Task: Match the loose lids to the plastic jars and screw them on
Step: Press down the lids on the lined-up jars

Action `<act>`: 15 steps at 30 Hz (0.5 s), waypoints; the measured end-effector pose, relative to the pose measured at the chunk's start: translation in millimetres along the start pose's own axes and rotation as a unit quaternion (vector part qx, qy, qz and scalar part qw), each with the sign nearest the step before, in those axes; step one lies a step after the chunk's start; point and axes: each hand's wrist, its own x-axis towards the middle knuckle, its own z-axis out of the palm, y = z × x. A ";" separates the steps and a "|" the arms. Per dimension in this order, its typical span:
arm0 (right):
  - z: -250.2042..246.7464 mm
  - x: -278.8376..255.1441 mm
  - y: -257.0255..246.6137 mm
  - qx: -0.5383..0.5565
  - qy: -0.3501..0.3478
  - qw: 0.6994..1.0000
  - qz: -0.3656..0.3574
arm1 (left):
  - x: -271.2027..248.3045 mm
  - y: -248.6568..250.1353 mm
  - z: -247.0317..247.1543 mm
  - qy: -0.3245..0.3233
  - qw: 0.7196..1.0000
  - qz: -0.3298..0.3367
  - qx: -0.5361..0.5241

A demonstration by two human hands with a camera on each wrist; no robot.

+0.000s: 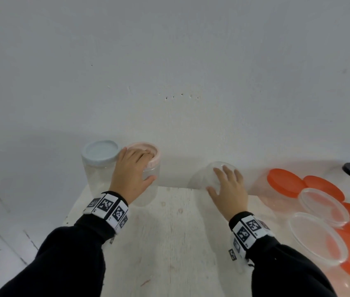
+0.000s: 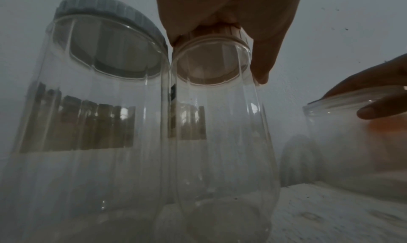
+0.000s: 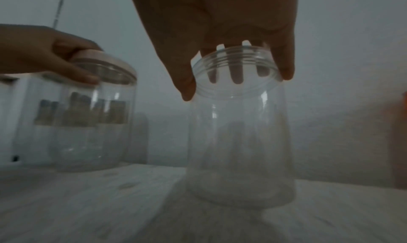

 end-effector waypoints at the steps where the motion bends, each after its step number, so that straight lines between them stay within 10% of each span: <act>1: 2.4 -1.9 -7.2 0.005 -0.005 1.000 -0.023 | 0.0 -0.2 0.2 0.002 1.000 0.000 -0.004; 15: 16.7 -1.2 -72.1 0.087 -0.022 0.982 -0.167 | 0.6 1.1 -1.8 -0.020 1.000 -0.010 -0.008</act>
